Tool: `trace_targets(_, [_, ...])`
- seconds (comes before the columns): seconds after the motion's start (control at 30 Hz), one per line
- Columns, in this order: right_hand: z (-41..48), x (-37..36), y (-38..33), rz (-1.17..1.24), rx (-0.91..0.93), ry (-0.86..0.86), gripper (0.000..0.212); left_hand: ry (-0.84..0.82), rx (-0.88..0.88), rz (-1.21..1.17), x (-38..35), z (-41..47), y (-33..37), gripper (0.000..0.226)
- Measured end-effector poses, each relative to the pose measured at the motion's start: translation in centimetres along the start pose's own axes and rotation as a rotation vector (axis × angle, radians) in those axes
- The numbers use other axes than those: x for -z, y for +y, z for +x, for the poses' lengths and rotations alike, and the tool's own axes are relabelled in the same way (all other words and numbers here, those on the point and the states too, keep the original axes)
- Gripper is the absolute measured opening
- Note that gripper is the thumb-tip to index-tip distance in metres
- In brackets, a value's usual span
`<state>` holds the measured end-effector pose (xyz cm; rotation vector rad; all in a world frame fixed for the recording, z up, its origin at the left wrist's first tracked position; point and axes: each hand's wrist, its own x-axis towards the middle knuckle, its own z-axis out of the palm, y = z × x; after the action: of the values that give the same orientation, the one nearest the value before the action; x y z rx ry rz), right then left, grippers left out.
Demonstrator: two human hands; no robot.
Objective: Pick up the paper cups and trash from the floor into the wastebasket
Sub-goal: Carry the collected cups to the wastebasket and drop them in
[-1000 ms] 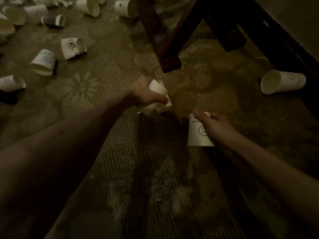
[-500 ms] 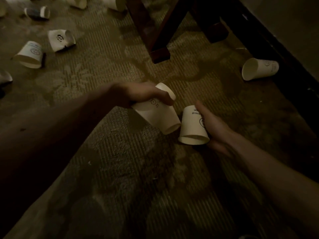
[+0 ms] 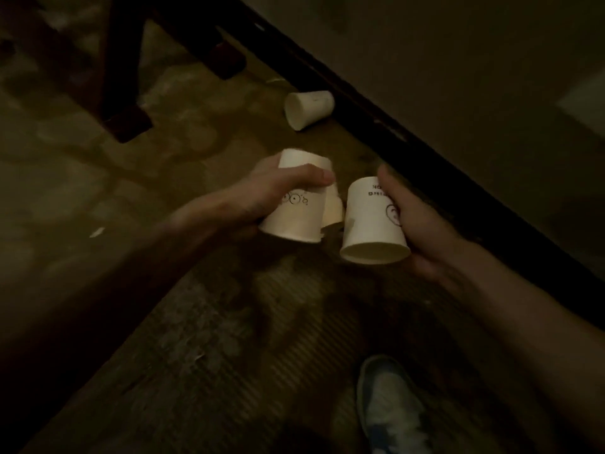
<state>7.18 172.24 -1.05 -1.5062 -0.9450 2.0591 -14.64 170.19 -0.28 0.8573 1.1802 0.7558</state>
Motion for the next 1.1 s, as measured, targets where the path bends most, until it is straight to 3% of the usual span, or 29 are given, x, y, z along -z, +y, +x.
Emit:
trace_targets(0.13, [-7.3, 4.0, -1.7, -0.098, 0.086, 0.256, 0.057, -0.118, -0.074, 0.091, -8.2, 0.2, 2.0, 0.066])
trace_targets(0.23, [-13.5, 6.8, -4.0, -0.114, 0.172, 0.456, 0.047, -0.22, -0.203, 0.186, -14.0, -0.1, 5.4, 0.066])
trace_targets(0.37, [-22.2, 10.2, -5.9, -0.081, 0.183, 0.646, 0.054, -0.404, -0.336, 0.189, -21.7, -1.0, 9.3, 0.065])
trace_targets(0.57, [-35.4, 14.3, -5.7, 0.015, 0.263, 0.917, 0.024, -0.659, -0.441, 0.123, -33.3, -4.4, 12.0, 0.058])
trace_targets(0.77, [-41.5, 20.0, -5.4, -0.027, 0.287, 0.986, 0.032, -0.738, -0.505, 0.054, -41.9, -5.8, 10.5, 0.04])
trace_targets(0.97, [-43.6, 29.5, -1.3, 0.052, 0.309, 1.036, 0.031, -0.68, -0.36, -0.049, -49.6, -4.0, 4.8, 0.058])
trace_targets(1.1, [-43.8, 35.6, 2.5, -0.176, 0.314, 1.21, 0.031, -0.641, -0.254, -0.026, -52.6, -3.8, 2.1, 0.054])
